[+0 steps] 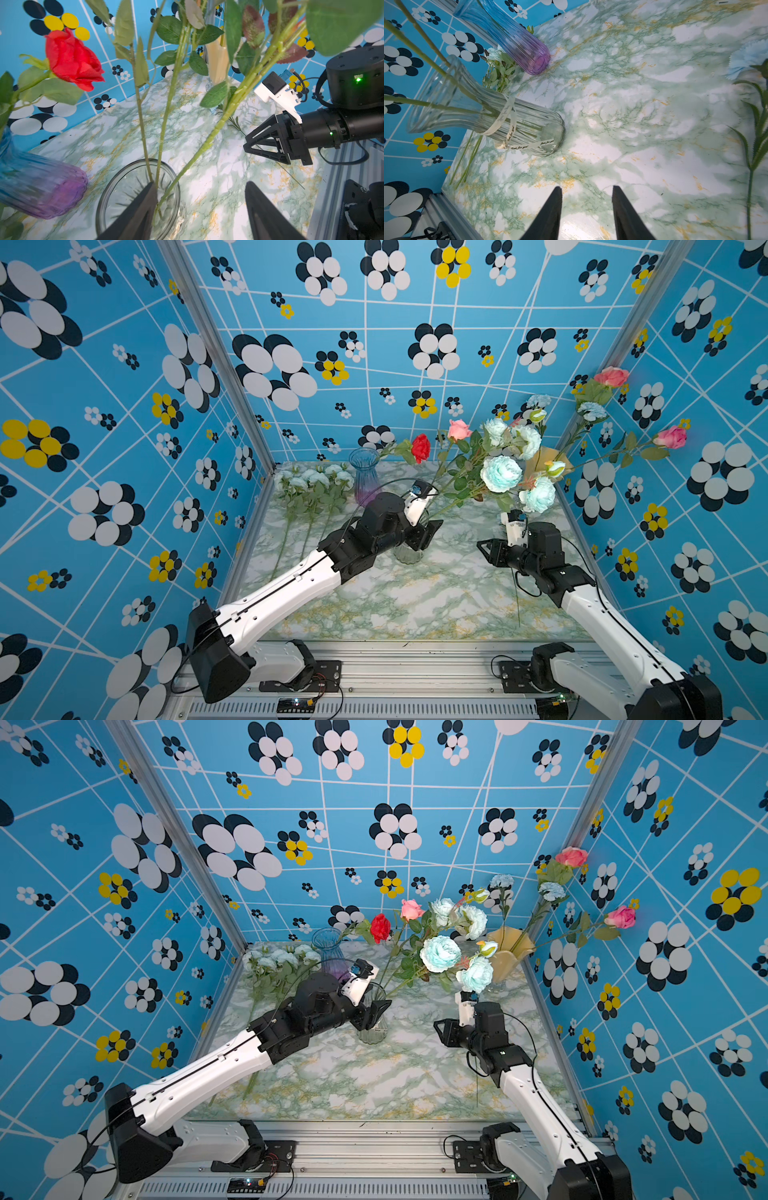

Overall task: Pick out blue flowers from the vase
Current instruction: Adjust the flower at the center of the board, then pick up the flower from the vase.

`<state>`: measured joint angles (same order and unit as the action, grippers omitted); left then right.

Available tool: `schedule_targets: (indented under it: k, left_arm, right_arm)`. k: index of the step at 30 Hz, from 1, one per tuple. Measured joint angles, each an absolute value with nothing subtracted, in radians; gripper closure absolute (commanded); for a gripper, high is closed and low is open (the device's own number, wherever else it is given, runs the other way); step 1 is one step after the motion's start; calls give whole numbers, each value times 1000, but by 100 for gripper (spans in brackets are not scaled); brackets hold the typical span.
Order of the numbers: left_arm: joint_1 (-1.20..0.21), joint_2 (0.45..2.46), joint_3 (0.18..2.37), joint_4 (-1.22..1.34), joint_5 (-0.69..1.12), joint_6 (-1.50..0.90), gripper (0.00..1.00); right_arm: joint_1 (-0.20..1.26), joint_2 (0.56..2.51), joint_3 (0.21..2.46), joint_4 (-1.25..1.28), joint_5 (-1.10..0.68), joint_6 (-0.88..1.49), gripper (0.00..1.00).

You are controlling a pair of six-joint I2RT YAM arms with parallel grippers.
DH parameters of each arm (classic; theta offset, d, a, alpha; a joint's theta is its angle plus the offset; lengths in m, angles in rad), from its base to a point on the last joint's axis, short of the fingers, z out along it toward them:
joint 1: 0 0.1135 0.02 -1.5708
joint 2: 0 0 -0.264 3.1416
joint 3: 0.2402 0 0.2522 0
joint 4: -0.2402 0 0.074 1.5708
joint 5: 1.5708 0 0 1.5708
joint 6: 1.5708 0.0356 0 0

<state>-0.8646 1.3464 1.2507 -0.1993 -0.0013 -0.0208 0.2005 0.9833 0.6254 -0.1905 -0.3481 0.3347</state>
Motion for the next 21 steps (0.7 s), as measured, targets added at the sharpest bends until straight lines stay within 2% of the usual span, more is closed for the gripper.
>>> schedule_targets:
  k: [7,12,15,21]
  left_arm:
    - [-878,1467,1347,-245,-15,66,40]
    - [-878,1530,1404,-247,-37,112,54]
    - [-878,1562,1428,-244,-38,126,56]
    - [-874,1590,1453,-241,-46,143,69]
  right_arm:
    - [201,978,624,-177,-372,345,62]
    - [201,978,624,-173,-382,352,68]
    - [203,978,624,-173,-385,356,71]
    - [204,978,623,-170,-396,356,77]
